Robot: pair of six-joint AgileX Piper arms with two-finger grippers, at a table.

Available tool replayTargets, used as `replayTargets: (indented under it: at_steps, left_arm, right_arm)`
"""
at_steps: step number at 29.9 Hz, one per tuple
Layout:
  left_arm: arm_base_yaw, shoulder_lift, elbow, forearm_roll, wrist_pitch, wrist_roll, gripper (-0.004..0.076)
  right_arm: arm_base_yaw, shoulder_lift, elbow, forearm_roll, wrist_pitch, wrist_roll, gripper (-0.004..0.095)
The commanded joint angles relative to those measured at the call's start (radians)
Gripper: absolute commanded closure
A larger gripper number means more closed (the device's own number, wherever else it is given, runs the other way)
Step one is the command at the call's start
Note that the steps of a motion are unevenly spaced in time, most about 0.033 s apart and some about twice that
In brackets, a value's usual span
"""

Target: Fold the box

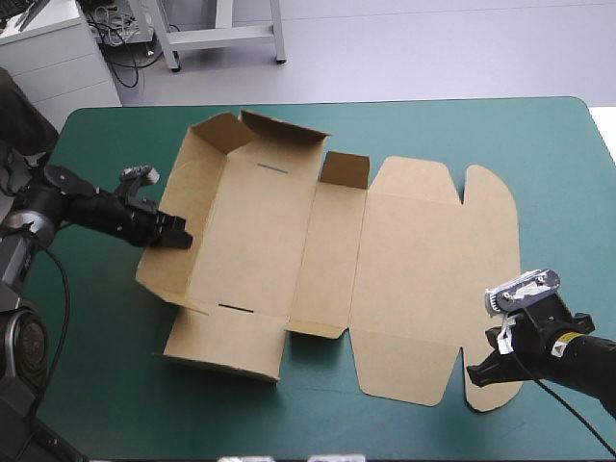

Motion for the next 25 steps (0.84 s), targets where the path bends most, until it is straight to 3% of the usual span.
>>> replayTargets:
  at_steps: [1, 7, 11, 17, 25]
  left_arm:
    - [-0.104, -0.058, -0.19, 0.003, 0.087, -0.056, 0.0755]
    - [-0.373, -0.052, -0.492, 0.449, 0.077, -0.151, 0.0755]
    - [-0.494, -0.035, -0.626, 0.599, 0.048, -0.198, 0.0755]
    - [-0.618, -0.017, -0.66, 0.698, -0.036, -0.159, 0.0755]
    - [-0.823, 0.007, -0.66, 1.097, -0.172, -0.238, 0.0755]
  right_arm:
    - [-0.006, -0.003, -0.05, 0.004, -0.046, 0.002, 0.0931]
    - [-0.006, -0.003, -0.109, -0.034, -0.046, 0.012, 0.0931]
    - [-0.006, -0.003, -0.172, -0.045, -0.037, 0.017, 0.0931]
    - [-0.006, -0.003, -0.254, -0.059, 0.009, 0.017, 0.0931]
    - [-0.006, -0.003, -0.321, -0.175, 0.037, 0.117, 0.0931]
